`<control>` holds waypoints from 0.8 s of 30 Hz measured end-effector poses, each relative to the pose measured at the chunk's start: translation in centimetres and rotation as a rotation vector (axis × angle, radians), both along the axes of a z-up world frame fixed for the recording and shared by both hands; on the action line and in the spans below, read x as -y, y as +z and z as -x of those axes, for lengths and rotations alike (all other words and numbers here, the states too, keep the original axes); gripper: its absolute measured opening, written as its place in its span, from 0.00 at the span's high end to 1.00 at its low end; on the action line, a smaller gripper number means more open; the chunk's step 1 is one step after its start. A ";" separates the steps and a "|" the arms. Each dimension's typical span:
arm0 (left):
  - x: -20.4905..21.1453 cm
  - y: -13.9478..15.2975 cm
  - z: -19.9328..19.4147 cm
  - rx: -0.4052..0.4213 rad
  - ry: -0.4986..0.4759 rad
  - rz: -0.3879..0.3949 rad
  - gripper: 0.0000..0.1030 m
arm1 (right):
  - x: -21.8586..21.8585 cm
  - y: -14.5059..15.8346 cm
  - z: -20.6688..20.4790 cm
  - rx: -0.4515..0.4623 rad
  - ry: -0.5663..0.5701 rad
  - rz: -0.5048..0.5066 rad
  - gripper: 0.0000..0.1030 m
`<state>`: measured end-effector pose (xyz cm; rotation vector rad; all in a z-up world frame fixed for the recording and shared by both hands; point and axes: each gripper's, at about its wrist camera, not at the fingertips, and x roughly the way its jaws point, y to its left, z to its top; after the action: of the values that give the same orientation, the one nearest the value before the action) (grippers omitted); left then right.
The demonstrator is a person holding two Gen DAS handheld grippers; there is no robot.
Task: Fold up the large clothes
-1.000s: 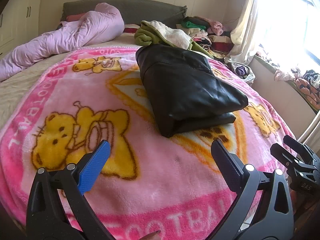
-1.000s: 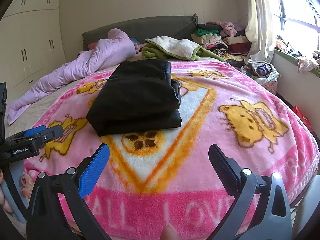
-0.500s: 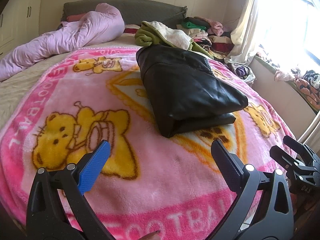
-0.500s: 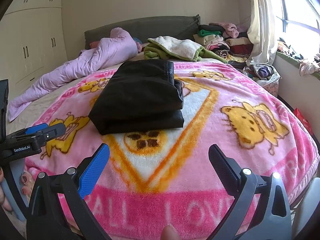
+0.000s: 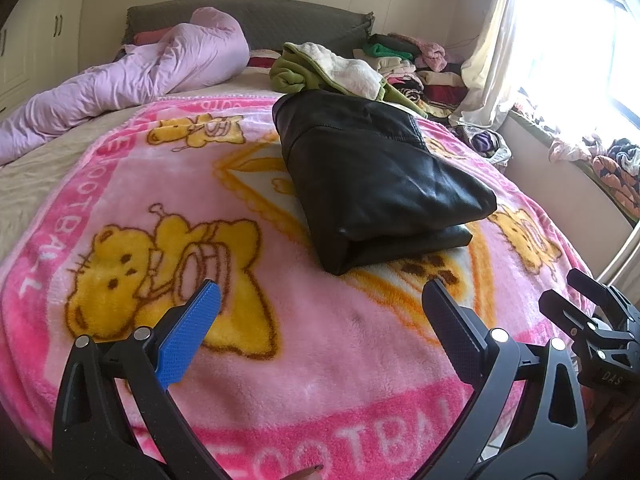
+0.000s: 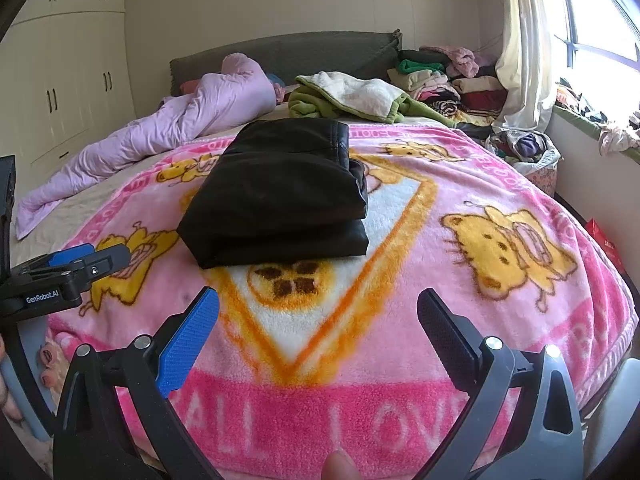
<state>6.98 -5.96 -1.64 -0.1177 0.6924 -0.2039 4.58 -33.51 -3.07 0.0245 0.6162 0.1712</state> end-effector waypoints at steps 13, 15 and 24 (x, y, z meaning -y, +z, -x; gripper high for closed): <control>0.1 0.0 0.0 0.001 0.001 0.000 0.08 | 0.2 0.1 0.0 0.000 0.000 0.000 0.04; 0.1 -0.1 0.0 0.000 0.002 -0.001 0.08 | 0.2 0.1 0.0 0.000 0.000 0.001 0.04; -0.1 0.0 0.1 0.000 0.007 -0.006 0.08 | 0.7 0.1 0.0 0.001 -0.008 0.003 0.04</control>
<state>6.90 -5.81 -1.65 -0.1149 0.6923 -0.1950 4.59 -34.26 -2.93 0.0237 0.6157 0.1624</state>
